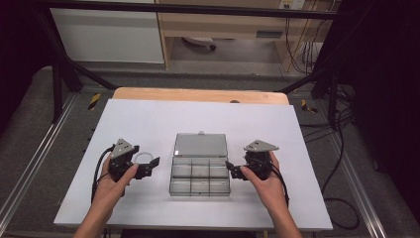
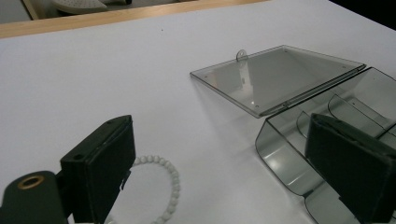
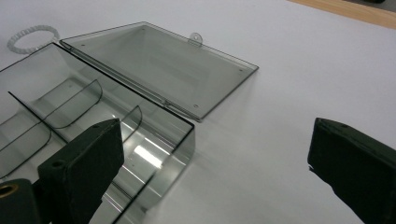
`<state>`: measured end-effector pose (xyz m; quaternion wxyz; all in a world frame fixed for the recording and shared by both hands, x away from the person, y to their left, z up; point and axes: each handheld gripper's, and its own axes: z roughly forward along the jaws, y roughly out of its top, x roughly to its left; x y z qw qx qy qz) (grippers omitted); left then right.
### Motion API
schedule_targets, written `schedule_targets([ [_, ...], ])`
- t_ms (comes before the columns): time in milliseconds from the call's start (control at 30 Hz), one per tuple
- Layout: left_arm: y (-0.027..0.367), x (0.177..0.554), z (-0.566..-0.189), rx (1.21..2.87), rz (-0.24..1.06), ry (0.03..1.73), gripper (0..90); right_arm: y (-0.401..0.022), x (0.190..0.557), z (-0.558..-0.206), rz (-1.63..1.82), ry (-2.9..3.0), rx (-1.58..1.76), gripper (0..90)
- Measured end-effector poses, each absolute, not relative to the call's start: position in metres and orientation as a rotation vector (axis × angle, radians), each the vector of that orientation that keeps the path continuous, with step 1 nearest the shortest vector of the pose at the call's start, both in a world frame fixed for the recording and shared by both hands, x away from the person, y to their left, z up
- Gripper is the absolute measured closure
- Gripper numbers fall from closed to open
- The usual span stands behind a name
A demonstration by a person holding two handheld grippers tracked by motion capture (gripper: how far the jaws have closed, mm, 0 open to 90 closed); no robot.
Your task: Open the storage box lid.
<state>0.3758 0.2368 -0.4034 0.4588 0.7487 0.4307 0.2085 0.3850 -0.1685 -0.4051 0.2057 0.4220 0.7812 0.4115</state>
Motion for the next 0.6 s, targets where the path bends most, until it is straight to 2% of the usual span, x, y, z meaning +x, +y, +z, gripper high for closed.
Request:
schedule_targets([
  [600,0.244,0.37,-0.408,1.847,0.513,1.074,9.3,-0.211,0.36,-0.412,1.146,2.13,1.274,5.2],
])
